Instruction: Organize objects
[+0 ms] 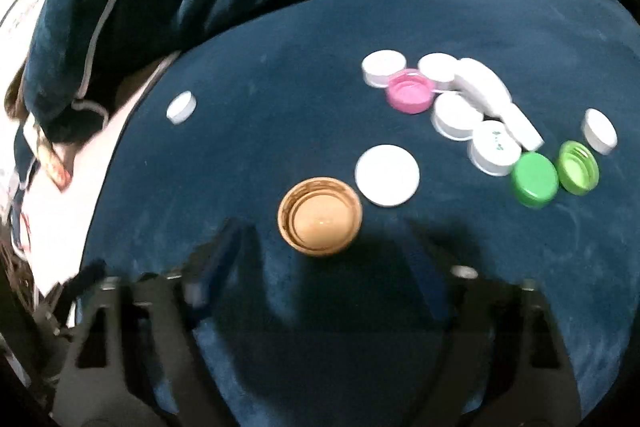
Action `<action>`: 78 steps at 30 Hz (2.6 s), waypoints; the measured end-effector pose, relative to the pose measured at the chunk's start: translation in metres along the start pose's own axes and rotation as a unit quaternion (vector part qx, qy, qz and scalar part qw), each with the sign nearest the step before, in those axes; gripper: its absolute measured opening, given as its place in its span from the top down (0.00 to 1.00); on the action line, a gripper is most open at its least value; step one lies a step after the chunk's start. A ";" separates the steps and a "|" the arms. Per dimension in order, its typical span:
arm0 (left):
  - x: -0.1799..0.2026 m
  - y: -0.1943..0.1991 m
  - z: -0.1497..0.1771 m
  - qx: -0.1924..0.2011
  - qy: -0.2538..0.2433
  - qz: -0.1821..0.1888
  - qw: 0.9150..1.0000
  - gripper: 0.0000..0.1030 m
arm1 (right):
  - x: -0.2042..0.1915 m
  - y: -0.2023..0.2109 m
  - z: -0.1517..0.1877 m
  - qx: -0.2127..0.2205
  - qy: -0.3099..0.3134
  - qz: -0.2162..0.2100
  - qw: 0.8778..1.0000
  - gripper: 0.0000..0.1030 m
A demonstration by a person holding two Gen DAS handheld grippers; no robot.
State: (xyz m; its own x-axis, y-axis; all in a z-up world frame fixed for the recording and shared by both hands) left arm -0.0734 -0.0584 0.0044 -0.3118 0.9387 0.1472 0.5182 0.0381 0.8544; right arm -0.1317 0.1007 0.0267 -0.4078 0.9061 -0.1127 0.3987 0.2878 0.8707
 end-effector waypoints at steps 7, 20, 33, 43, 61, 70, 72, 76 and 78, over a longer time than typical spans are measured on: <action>-0.003 0.003 -0.005 0.001 0.019 0.028 0.999 0.01 | 0.003 0.045 0.046 0.031 -0.013 -0.022 0.999 0.61; 0.001 -0.036 -0.076 0.016 0.020 0.085 0.996 0.06 | -0.003 0.032 0.076 0.075 0.028 0.006 0.997 0.56; 0.017 -0.079 -0.119 0.019 -0.027 0.103 0.994 0.63 | -0.006 0.024 0.076 0.092 0.030 0.002 0.995 0.53; 0.019 -0.040 -0.069 0.011 -0.033 0.130 0.991 0.68 | -0.008 0.025 0.074 0.089 0.030 0.004 0.996 0.52; 0.027 0.064 0.034 0.005 -0.019 0.157 0.987 0.68 | -0.008 0.096 0.095 0.069 -0.039 -0.052 0.995 0.61; 0.086 0.123 0.034 0.047 -0.069 0.218 0.972 0.68 | 0.026 0.176 0.110 0.137 -0.068 -0.023 0.988 0.61; 0.109 0.136 0.037 0.052 -0.089 0.240 0.965 0.68 | 0.032 0.186 0.114 0.146 -0.075 -0.017 0.986 0.61; 0.144 0.152 0.044 0.057 -0.124 0.258 0.956 0.68 | 0.055 0.204 0.128 0.164 -0.104 0.003 0.981 0.61; 0.161 0.158 0.049 0.059 -0.141 0.261 0.953 0.68 | 0.066 0.209 0.134 0.166 -0.120 0.011 0.979 0.61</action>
State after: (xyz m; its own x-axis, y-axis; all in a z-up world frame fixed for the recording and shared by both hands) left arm -0.0026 0.1154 0.1383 0.2303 0.8945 0.3833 0.6349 -0.4366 0.6374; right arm 0.0352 0.2626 0.1371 -0.2072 0.9485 -0.2396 0.6666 0.3161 0.6750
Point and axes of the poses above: each gripper's, at about its wrist camera, not at the fingertips, and y roughly against the way its jaws point, x to its right, z to its underside, the point moved 1 cm from there along -y, roughly the way its jaws point, and after that the axes turned 7 degrees about y, right-handed, at the moved point
